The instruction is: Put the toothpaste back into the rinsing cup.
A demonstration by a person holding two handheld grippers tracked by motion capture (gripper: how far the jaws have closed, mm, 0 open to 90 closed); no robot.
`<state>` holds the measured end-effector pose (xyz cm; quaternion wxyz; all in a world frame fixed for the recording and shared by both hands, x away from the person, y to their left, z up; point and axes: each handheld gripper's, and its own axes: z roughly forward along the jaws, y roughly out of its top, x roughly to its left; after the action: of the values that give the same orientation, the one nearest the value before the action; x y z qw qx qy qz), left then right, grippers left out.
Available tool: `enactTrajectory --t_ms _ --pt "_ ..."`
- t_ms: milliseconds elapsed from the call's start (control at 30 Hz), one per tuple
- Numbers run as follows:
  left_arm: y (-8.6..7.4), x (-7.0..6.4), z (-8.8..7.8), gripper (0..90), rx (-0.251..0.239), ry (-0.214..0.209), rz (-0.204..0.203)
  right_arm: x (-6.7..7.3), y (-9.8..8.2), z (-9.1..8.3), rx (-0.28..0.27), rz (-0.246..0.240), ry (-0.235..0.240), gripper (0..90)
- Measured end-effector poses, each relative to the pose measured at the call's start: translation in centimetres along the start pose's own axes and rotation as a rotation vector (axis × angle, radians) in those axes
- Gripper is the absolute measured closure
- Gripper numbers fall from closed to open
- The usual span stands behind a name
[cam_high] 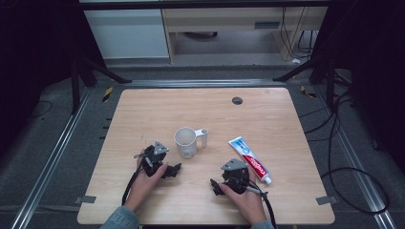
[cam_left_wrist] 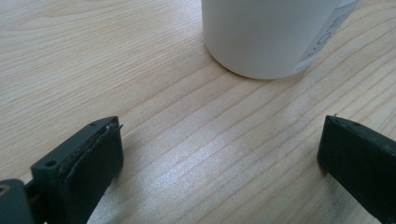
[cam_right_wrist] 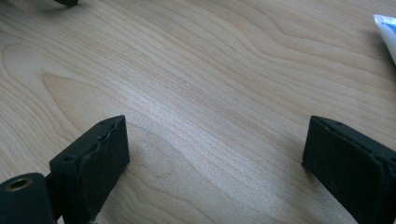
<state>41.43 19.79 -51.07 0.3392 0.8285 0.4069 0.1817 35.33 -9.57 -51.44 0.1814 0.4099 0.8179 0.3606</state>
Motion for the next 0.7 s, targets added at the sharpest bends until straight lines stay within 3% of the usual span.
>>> enactTrajectory --t_ms 267,367,600,700 --pt "0.0 0.0 -0.1 0.0 0.002 -0.003 0.001 0.1 0.0 0.0 0.001 0.020 -0.027 8.2" --pt "0.0 0.0 -0.1 0.0 0.003 -0.003 0.001 0.1 0.0 -0.4 0.012 0.020 -0.031 13.9" --pt "0.0 0.0 0.0 0.0 0.002 -0.004 0.001 -0.7 1.6 -3.4 0.072 -0.028 -0.091 25.9" --pt "0.0 0.0 0.0 0.0 0.002 -0.004 0.001 -1.3 2.4 -4.8 0.092 -0.044 -0.089 29.8"
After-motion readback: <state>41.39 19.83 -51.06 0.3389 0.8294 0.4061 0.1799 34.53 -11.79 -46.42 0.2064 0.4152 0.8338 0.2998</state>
